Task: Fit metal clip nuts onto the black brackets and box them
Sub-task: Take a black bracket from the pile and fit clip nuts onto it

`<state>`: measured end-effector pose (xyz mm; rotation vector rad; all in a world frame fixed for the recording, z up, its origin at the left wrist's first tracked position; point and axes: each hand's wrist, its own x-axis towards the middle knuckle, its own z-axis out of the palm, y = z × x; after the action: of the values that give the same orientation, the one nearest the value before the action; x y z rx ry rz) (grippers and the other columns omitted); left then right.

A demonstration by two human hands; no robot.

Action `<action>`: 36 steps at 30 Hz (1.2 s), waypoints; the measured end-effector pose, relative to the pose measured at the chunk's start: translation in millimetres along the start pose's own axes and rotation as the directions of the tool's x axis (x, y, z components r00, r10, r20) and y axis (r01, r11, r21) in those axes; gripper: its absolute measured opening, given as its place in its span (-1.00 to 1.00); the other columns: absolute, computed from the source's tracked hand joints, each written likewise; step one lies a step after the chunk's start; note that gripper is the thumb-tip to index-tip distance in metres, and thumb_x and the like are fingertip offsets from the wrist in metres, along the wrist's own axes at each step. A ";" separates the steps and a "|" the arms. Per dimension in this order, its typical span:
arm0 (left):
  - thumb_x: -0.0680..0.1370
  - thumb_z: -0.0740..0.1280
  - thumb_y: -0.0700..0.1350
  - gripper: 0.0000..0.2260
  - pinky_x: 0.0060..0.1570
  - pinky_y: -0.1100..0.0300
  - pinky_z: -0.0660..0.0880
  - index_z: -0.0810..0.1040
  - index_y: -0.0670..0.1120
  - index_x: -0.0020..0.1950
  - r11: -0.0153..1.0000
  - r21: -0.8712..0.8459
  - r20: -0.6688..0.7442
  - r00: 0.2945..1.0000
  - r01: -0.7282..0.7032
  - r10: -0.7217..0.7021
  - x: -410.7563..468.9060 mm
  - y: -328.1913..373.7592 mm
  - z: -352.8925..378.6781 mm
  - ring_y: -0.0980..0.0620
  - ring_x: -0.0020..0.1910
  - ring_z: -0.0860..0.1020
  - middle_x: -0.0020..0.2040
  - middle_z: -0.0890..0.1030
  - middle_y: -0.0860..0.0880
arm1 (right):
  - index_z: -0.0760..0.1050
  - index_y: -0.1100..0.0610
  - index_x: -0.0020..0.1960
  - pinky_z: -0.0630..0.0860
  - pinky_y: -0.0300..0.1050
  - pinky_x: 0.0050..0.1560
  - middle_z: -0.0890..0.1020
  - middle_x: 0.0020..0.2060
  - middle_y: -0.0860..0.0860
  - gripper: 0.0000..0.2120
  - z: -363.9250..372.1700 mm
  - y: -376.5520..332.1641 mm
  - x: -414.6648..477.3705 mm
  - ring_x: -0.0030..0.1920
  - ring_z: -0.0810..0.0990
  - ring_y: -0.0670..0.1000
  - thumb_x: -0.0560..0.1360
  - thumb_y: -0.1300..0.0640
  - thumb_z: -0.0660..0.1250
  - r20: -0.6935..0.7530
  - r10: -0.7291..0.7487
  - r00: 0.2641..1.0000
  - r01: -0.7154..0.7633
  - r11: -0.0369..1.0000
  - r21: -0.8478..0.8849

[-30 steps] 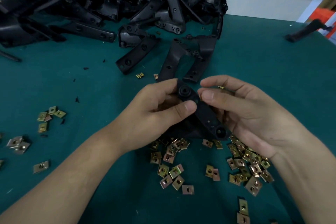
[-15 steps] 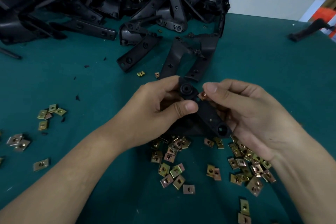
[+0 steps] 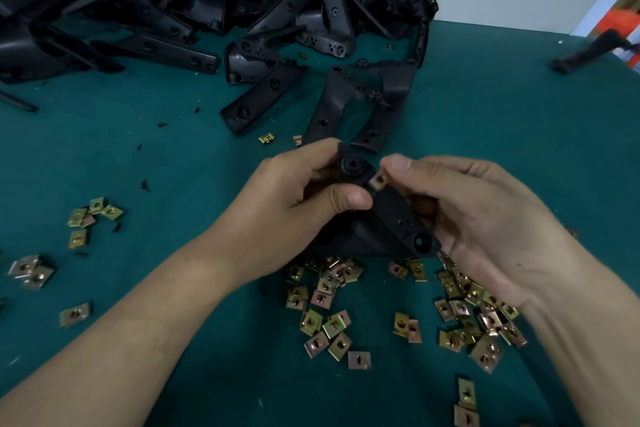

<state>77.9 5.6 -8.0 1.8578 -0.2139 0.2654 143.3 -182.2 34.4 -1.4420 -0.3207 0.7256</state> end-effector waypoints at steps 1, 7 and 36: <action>0.59 0.37 0.00 -0.87 -0.03 0.24 0.50 0.58 -0.04 0.03 1.000 -0.003 -0.006 1.000 -0.001 0.001 0.2 -0.1 0.0 0.16 -0.04 0.61 -0.09 0.66 0.12 | 0.74 0.15 -0.14 0.67 -0.10 -0.13 0.74 -0.14 0.15 -0.74 0.0 0.8 0.3 -0.11 0.72 0.10 0.31 -0.02 0.50 0.009 0.002 1.000 -0.002 1.000 0.003; 0.59 0.36 -0.01 -0.87 -0.05 0.17 0.54 0.58 -0.06 0.04 1.000 -0.019 -0.013 1.000 -0.003 0.003 -0.5 0.6 1.4 0.10 -0.04 0.63 -0.08 0.68 0.07 | 0.75 0.09 -0.08 0.66 -0.15 -0.04 0.75 -0.07 0.14 -0.73 -4.4 2.7 0.7 -0.03 0.73 0.10 0.37 -0.09 0.53 0.055 -0.036 0.998 0.041 0.996 -0.077; 0.39 0.54 -0.08 -0.67 -0.01 0.06 0.65 0.63 -0.18 0.08 0.986 -0.143 -0.064 0.993 0.090 -0.100 -0.9 12.8 -0.7 -0.07 -0.06 0.72 -0.05 0.74 -0.10 | 0.71 0.06 -0.08 0.54 -0.36 -0.19 0.71 -0.21 0.01 -0.88 -23.0 1.5 3.6 -0.21 0.65 -0.12 0.38 0.17 0.48 0.006 -0.263 0.965 0.253 0.921 -0.297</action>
<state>73.4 2.5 3.7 1.7111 -0.0923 0.2435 159.6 -198.0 29.0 -1.6527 -0.6022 0.4491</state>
